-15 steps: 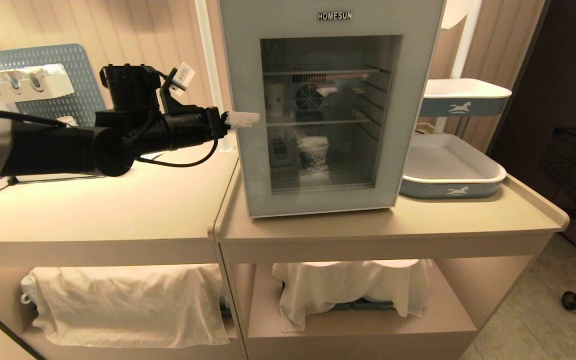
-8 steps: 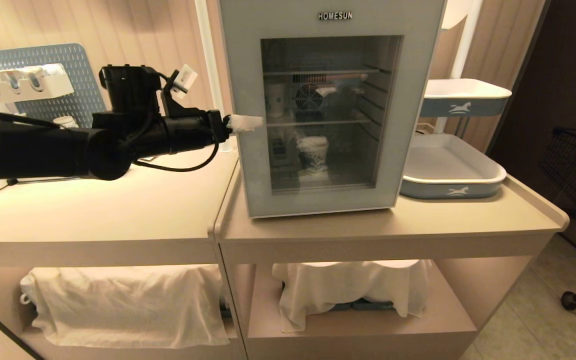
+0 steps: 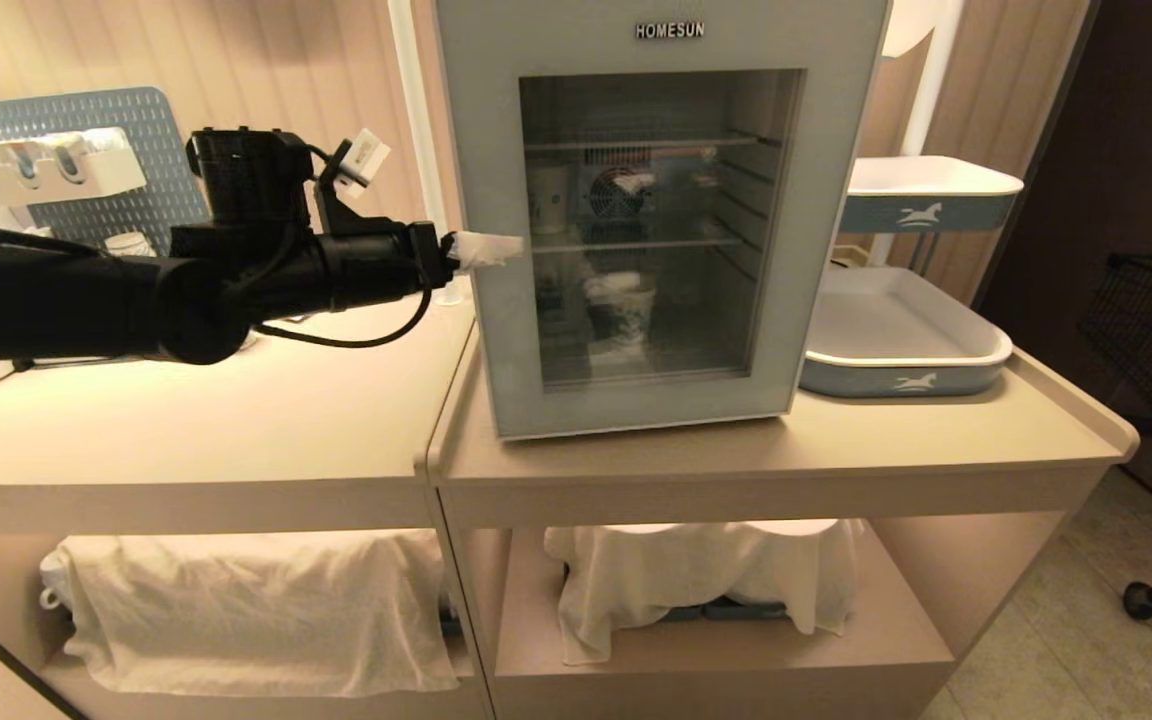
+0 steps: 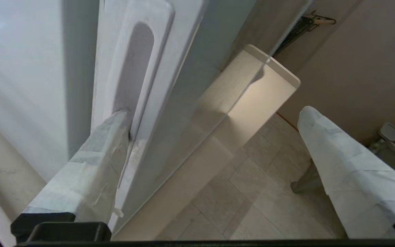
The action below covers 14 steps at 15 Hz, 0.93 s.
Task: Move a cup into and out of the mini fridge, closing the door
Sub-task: Open the freezer door
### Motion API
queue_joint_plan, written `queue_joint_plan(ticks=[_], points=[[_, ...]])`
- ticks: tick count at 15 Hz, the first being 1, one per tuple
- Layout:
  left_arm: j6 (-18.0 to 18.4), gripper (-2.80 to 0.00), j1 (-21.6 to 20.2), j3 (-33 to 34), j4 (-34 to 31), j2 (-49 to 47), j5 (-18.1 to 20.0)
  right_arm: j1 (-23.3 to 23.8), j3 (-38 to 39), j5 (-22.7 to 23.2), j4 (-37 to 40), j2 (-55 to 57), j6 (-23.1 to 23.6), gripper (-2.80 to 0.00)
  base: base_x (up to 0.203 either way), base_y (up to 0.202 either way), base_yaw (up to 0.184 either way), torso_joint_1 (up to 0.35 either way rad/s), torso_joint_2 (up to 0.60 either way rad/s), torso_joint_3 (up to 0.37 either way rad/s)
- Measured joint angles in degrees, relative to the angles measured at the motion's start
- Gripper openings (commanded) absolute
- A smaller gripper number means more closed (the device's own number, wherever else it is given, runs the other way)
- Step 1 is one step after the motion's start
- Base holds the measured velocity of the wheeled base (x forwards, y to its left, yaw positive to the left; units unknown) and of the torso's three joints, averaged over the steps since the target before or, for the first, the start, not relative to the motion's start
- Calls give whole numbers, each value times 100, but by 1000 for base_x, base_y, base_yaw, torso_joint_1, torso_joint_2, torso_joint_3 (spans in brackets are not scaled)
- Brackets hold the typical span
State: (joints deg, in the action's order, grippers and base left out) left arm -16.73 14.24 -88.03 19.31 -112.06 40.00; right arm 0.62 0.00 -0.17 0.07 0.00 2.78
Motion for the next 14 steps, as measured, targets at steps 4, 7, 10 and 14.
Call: queue_joint_plan(ticks=[4,7,10,14], points=[[6,0,-3,224,-4,192,5,0,0,4,2,0,0,-280,0,0,0,0,0,0],[46,0,-5,507,-18,405,29,0,0,0,2,0,-1,-280,0,0,0,0,0,0],[61,0,-10,1029,-30,766,55,0,0,-1,2,0,0,-280,0,0,0,0,0,0],[2,0,8,1661,-195,1399,55,0,0,-1,0,0,0,-280,0,0,0,0,0,0]])
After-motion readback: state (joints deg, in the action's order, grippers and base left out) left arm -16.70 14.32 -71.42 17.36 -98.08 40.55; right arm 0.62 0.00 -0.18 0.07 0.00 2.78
